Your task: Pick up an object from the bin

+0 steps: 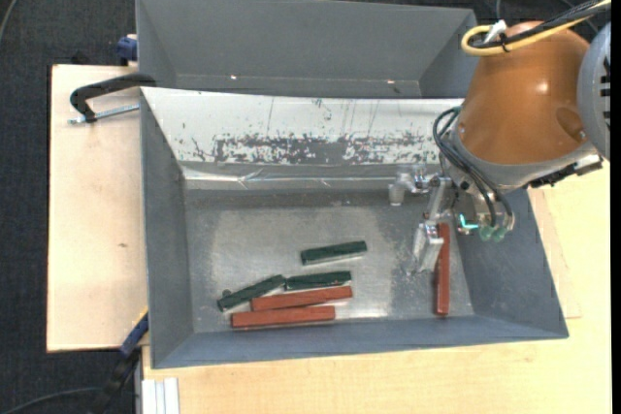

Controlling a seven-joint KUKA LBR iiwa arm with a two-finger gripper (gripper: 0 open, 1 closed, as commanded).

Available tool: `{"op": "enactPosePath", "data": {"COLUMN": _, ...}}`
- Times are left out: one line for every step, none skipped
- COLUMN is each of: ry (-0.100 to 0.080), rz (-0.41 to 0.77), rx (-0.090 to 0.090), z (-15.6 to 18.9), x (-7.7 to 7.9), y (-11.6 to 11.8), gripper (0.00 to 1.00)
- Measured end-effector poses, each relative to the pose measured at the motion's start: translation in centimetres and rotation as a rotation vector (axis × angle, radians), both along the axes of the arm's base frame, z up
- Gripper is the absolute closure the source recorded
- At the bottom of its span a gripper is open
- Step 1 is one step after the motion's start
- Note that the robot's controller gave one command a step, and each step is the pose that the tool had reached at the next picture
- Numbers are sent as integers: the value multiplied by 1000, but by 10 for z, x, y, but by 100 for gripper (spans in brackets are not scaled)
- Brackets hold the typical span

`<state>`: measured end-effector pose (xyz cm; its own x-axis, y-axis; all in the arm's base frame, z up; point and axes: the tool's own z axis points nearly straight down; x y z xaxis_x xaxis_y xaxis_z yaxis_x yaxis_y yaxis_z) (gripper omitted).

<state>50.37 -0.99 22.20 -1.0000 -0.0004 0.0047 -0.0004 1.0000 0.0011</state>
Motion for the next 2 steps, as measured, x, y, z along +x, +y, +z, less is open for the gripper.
{"op": "enactPosePath", "data": {"ry": -8, "rz": 518, "rx": 2, "z": -152, "x": -4, "y": 35, "gripper": 0}}
{"op": "enactPosePath", "data": {"ry": -17, "rz": 602, "rx": 2, "z": -150, "x": 62, "y": 85, "gripper": 0}}
